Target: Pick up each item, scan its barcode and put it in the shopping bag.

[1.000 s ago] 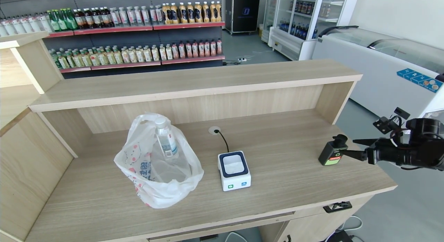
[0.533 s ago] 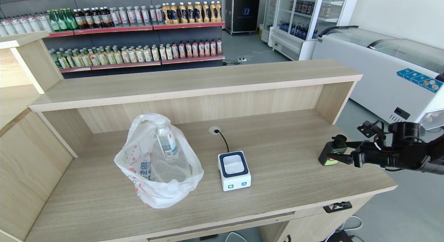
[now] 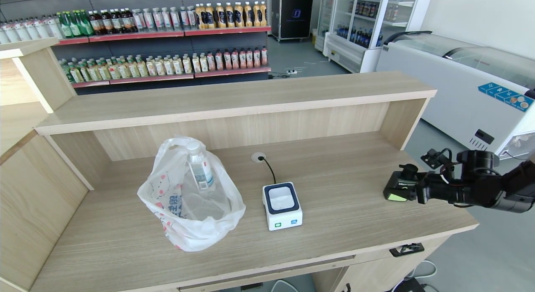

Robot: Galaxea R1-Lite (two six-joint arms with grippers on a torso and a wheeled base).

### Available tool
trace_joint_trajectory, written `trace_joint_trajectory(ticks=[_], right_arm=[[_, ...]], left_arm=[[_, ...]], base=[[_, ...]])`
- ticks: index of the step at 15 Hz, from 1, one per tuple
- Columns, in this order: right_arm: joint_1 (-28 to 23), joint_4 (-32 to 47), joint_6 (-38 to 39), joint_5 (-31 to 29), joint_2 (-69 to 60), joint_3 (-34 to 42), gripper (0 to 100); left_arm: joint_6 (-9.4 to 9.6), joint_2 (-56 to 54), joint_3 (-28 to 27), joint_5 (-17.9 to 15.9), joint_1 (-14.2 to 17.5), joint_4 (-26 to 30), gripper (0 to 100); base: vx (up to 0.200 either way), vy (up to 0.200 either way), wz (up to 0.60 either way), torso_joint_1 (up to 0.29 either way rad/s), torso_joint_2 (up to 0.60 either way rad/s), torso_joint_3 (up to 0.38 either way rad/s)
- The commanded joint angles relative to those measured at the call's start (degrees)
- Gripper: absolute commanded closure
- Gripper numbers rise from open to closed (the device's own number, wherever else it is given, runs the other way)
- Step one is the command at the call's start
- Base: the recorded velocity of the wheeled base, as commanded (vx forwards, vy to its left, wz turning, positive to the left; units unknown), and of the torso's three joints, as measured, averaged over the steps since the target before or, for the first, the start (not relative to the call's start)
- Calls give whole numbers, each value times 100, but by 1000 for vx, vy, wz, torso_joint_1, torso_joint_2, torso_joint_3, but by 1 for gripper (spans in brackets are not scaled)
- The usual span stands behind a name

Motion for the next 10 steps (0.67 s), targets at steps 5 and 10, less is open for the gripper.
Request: trace_joint_trajectory(ticks=[5,10], right_arm=[[73,-34,-14,5,30,164,0],[82,-289,-14,5,47,313,100]], left_arm=[[2,-2,0,2,2,2,0],[2,-2,0,2,2,2,0]], base=[[0,0,0,0,0,0],[0,0,0,0,0,0]])
